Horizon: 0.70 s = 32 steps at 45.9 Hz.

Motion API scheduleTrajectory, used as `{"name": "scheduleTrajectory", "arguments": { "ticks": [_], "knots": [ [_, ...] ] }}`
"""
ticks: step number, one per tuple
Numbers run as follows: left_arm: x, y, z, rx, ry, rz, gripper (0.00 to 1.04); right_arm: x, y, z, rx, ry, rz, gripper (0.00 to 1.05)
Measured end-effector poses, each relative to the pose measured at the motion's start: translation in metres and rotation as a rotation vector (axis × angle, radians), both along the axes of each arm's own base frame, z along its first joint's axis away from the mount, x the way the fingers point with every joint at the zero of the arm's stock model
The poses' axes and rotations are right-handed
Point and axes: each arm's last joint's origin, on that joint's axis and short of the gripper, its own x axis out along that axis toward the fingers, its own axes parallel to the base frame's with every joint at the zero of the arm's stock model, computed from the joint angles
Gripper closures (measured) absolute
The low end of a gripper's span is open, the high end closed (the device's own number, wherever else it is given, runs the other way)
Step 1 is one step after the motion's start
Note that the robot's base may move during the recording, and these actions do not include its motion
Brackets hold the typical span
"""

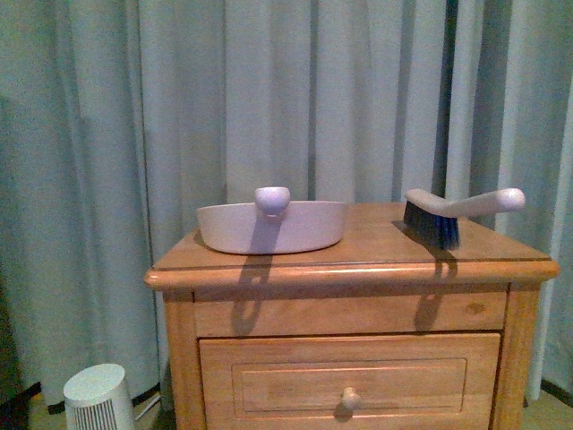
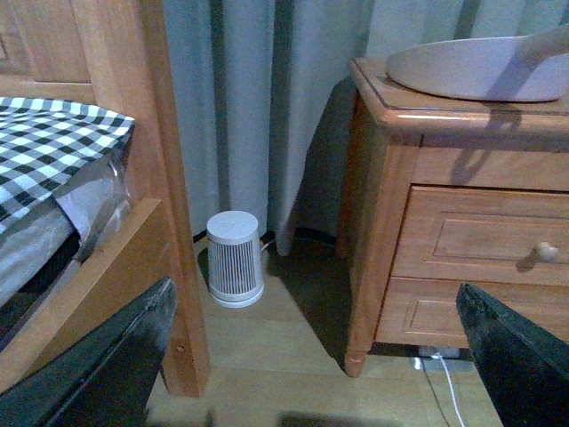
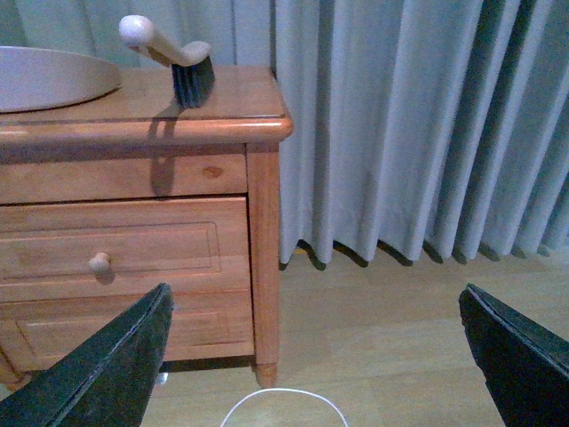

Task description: Clean up trash

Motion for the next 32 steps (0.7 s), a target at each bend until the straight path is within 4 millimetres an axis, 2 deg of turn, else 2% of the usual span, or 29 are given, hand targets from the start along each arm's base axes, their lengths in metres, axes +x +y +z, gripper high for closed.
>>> {"name": "scheduleTrajectory", "arguments": {
  "ticks": [32],
  "knots": [
    [0.0000,0.0000,0.0000,0.000,0.000,0.000,0.08,0.0000,0.0000,0.0000,0.000,0.000,0.001,0.07]
  ]
}}
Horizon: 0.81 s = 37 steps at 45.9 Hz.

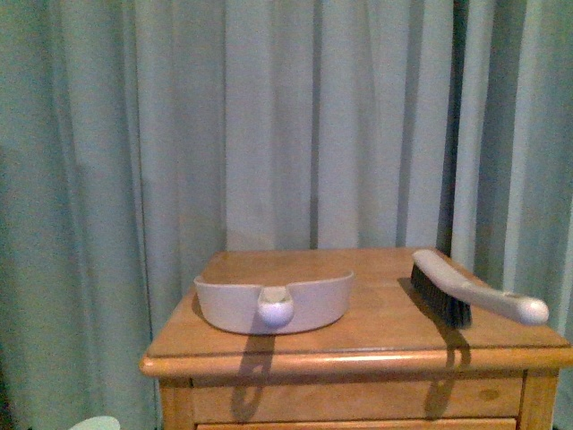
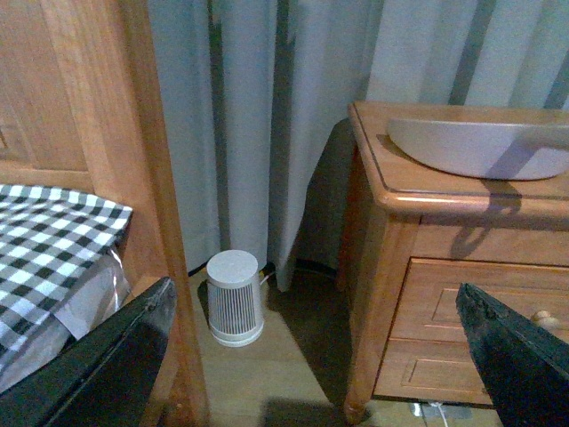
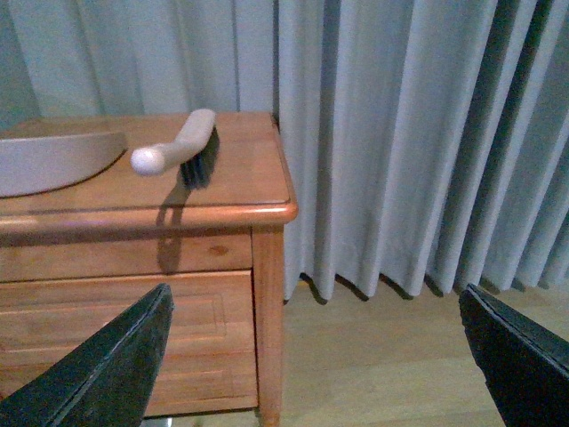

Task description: Clean up trash

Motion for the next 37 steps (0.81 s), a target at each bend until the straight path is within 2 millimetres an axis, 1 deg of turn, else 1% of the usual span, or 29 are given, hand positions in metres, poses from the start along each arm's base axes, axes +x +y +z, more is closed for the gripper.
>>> {"name": "scheduleTrajectory", "arguments": {
  "ticks": [9,12,14,16,20,21,22,24,28,33,34,37],
  "knots": [
    [0.000,0.000,0.000,0.000,0.000,0.000,0.08,0.000,0.000,0.000,0.000,0.000,0.000,0.07],
    [0.003,0.001,0.000,-0.098,0.134,0.011,0.08,0.000,0.000,0.000,0.000,0.000,0.000,0.07],
    [0.009,0.001,0.006,-0.141,0.181,0.023,0.08,0.000,0.000,0.000,0.000,0.000,0.001,0.07],
    [0.019,0.001,0.021,-0.145,0.187,0.022,0.08,0.000,0.000,0.000,0.000,0.000,0.000,0.07],
    [0.046,-0.006,0.064,-0.089,0.175,0.014,0.08,0.000,0.000,0.000,0.000,0.000,0.000,0.07],
    [0.057,-0.010,0.077,-0.056,0.185,0.009,0.08,0.000,0.000,0.000,0.000,0.000,-0.001,0.07],
    [0.065,-0.014,0.087,-0.026,0.195,0.007,0.08,0.000,0.000,0.000,0.000,0.000,-0.001,0.07],
    [0.087,-0.026,0.110,0.042,0.227,-0.027,0.08,0.000,0.000,0.000,0.000,0.000,0.000,0.07],
    [0.110,-0.040,0.131,0.078,0.272,-0.055,0.08,0.000,0.000,0.000,0.000,0.000,0.000,0.07],
    [0.143,-0.067,0.160,0.129,0.330,-0.086,0.08,0.000,0.000,0.000,0.000,0.000,-0.001,0.07],
    [0.153,-0.077,0.169,0.142,0.337,-0.100,0.08,0.000,0.000,0.000,0.000,0.000,0.000,0.07],
    [0.174,-0.102,0.186,0.159,0.348,-0.139,0.08,0.000,0.000,0.000,0.000,0.000,0.000,0.07]
  ]
}}
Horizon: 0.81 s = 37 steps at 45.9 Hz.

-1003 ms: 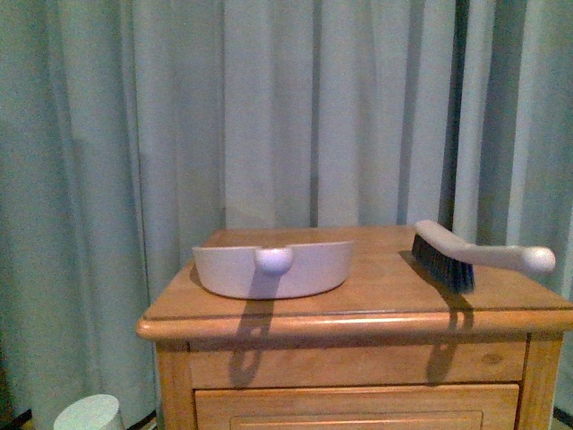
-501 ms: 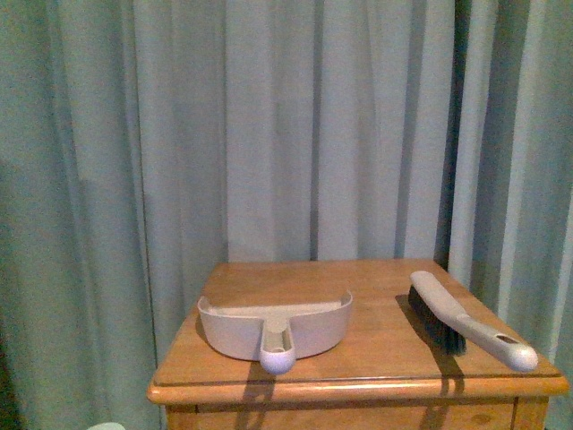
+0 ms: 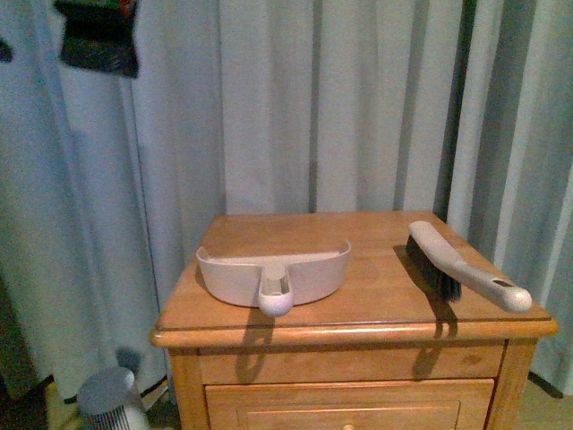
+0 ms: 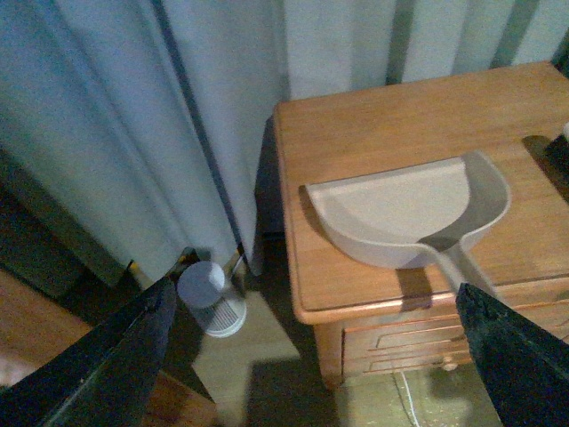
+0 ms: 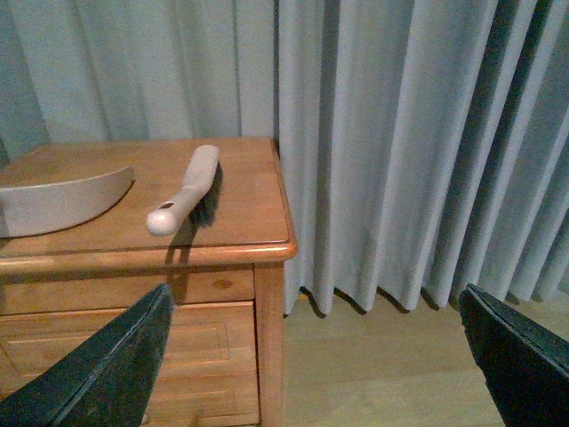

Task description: Clean up trash

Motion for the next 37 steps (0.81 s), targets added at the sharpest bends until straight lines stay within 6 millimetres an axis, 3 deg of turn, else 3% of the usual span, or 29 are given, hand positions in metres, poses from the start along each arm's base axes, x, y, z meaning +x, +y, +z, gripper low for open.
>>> {"name": "scheduleTrajectory", "arguments": {
  "ticks": [3,7,16,21,37],
  "knots": [
    [0.015,-0.022,0.007,0.002,0.013,-0.020,0.08,0.000,0.000,0.000,0.000,0.000,0.000,0.07],
    [0.029,-0.052,-0.001,-0.017,0.073,-0.043,0.08,0.000,0.000,0.000,0.000,0.000,0.000,0.07],
    [0.045,-0.112,-0.053,-0.025,0.231,-0.062,0.08,0.000,0.000,0.000,0.000,0.000,0.000,0.07],
    [0.054,-0.123,-0.071,-0.028,0.276,-0.047,0.08,0.000,0.000,0.000,0.000,0.000,0.000,0.07],
    [0.088,-0.136,-0.105,-0.015,0.335,0.003,0.08,0.000,0.000,0.000,0.000,0.000,0.000,0.07]
  ]
}}
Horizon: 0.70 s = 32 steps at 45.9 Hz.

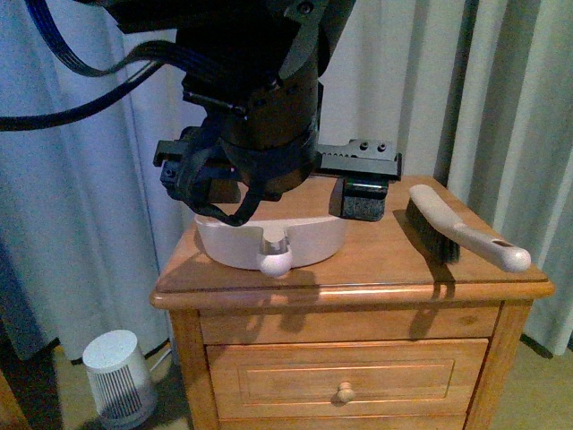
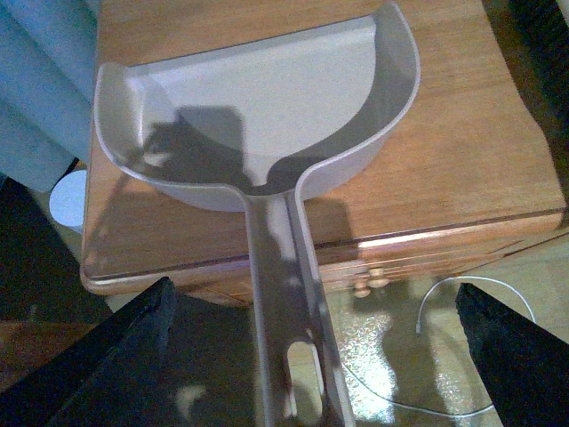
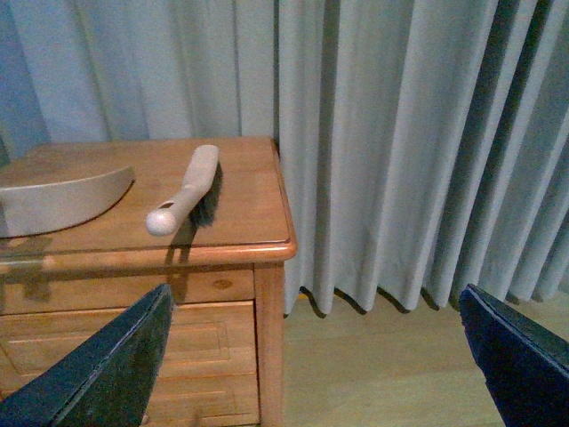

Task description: Clean up trash

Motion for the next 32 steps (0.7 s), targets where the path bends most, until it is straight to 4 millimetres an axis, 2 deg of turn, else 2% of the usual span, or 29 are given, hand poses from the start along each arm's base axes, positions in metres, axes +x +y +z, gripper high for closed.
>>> {"name": "scheduleTrajectory", "arguments": {
  "ticks": [13,32],
  "knots": [
    [0.021,0.007,-0.028,0.021,0.043,0.036,0.08,0.000,0.000,0.000,0.000,0.000,0.000,0.07],
    [0.035,0.008,-0.059,0.048,0.085,0.043,0.08,0.000,0.000,0.000,0.000,0.000,0.000,0.07]
  ]
}}
